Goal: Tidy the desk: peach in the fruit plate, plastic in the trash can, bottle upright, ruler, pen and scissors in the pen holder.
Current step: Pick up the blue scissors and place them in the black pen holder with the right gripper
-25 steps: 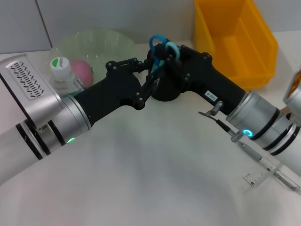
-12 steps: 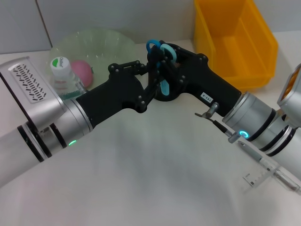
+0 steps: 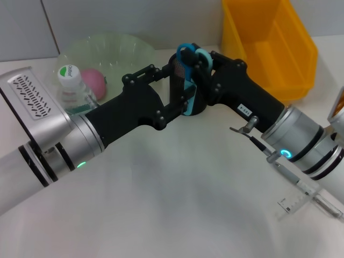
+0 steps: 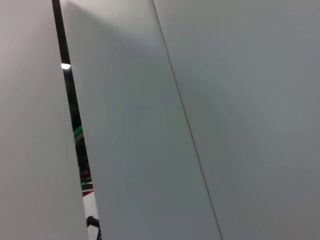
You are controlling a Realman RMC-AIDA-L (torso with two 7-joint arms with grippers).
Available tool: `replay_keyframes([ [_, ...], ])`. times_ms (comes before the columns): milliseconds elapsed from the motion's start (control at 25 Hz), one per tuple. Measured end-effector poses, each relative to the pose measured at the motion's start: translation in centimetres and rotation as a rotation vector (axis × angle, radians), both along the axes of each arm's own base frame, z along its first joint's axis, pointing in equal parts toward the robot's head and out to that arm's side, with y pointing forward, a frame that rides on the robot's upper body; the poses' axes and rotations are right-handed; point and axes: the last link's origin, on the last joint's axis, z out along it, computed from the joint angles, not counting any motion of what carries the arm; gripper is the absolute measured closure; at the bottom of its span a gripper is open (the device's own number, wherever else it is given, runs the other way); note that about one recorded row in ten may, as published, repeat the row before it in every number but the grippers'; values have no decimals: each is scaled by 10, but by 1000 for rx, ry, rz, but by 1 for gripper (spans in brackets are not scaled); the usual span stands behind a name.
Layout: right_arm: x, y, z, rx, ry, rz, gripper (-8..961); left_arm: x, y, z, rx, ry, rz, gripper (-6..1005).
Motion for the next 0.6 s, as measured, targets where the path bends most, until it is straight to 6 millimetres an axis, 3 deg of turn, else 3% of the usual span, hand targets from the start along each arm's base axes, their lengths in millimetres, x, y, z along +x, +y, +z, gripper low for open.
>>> replay_keyframes([
  [80,1,0,2,6,2,-2,828,-1,0,0,2,0,3,414],
  [600,8,2,11,44,15,-24,865,-6,-5,4,13,-15,3,264],
])
